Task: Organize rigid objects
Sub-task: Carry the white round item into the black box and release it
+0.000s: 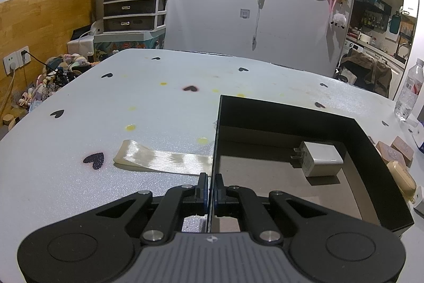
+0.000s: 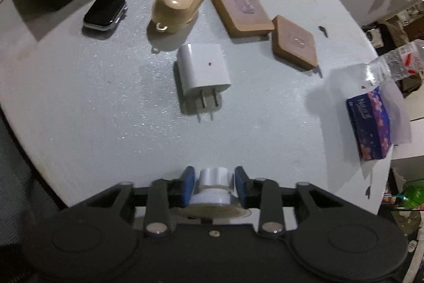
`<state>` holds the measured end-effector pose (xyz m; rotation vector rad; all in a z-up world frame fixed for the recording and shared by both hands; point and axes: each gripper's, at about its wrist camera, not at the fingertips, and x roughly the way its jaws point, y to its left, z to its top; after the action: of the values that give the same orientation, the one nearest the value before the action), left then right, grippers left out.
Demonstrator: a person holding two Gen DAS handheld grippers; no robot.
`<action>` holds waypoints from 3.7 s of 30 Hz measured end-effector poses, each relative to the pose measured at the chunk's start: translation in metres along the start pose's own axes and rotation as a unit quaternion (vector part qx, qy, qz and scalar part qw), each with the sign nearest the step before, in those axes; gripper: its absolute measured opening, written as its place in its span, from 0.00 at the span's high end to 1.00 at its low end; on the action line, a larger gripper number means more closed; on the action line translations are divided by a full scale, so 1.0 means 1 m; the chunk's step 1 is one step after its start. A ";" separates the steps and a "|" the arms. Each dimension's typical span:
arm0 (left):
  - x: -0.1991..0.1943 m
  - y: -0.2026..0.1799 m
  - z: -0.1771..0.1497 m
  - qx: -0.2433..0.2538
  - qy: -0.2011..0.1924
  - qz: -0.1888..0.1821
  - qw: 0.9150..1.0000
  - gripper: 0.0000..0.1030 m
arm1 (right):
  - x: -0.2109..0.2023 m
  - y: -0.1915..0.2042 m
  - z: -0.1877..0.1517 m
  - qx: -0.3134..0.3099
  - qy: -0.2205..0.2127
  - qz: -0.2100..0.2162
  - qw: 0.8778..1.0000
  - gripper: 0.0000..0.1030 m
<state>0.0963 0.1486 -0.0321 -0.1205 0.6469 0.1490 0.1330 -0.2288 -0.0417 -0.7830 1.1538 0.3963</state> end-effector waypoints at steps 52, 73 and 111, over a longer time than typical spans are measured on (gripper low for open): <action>-0.001 0.003 -0.001 -0.009 0.000 -0.012 1.000 0.96 | -0.028 0.094 0.214 0.147 -0.300 0.209 0.919 0.71; -0.002 0.003 -0.001 -0.009 0.001 -0.012 1.000 0.96 | -0.027 0.110 0.189 0.079 -0.255 0.201 0.942 0.69; -0.001 0.003 0.000 0.001 0.005 -0.015 1.000 0.96 | -0.049 0.099 0.169 0.118 -0.249 0.128 0.953 0.41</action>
<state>0.0947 0.1518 -0.0322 -0.1296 0.6544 0.1197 0.1613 -0.0336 0.0010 -0.2940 0.8050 0.6199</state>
